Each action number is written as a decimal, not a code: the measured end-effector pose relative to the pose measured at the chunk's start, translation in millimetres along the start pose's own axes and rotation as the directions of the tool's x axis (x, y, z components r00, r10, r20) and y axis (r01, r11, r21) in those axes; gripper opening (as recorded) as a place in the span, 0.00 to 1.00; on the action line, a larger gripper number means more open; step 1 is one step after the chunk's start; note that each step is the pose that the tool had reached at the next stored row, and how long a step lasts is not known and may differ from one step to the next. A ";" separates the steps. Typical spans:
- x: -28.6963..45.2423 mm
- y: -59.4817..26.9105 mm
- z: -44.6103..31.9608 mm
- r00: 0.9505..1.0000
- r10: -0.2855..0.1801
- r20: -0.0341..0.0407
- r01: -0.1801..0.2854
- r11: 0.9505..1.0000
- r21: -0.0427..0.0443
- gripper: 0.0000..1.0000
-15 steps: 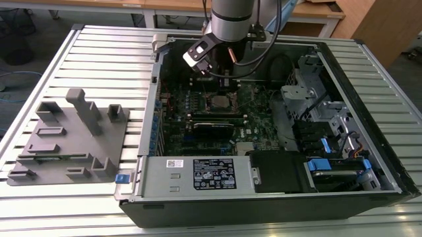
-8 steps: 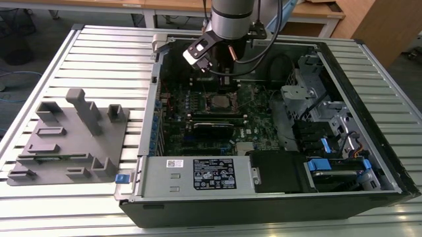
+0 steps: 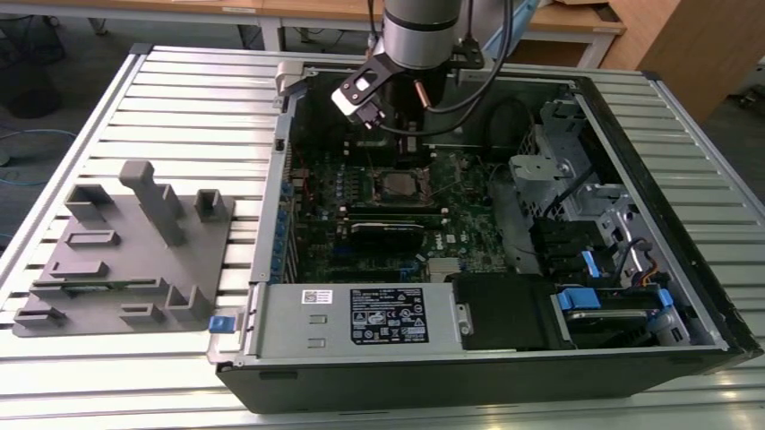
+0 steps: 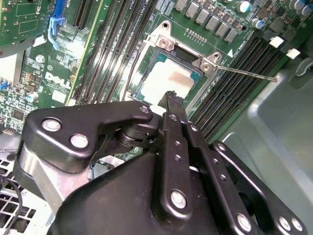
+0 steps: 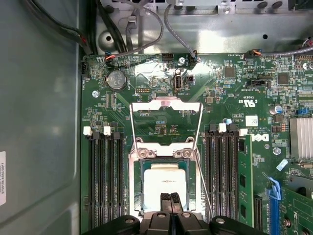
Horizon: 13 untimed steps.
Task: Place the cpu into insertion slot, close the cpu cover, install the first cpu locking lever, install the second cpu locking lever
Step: 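Close the cpu cover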
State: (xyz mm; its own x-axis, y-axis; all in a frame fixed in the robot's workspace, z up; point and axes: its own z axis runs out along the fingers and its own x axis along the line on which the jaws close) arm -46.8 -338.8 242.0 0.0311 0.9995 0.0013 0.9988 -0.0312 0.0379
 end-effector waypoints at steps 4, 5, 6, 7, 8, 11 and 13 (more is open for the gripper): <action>0.0 0.1 -1.7 1.000 0.000 0.000 0.000 1.000 0.000 0.11; 0.0 0.1 -1.7 1.000 0.000 0.000 0.000 1.000 0.000 0.11; 0.0 0.1 -1.7 1.000 0.000 0.000 0.000 1.000 0.000 0.11; 0.0 0.1 -1.9 1.000 0.000 0.000 0.000 1.000 0.000 0.11; 0.0 0.1 -1.9 1.000 0.000 0.000 0.000 1.000 0.000 0.11; 0.0 0.1 -2.0 1.000 0.000 0.000 0.000 1.000 0.000 0.11; 0.0 0.1 -3.1 1.000 0.000 0.000 0.000 1.000 0.000 0.11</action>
State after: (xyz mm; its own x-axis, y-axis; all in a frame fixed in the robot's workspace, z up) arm -46.8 -338.8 245.1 0.0311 0.9995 0.0009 0.9988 -0.0311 0.0376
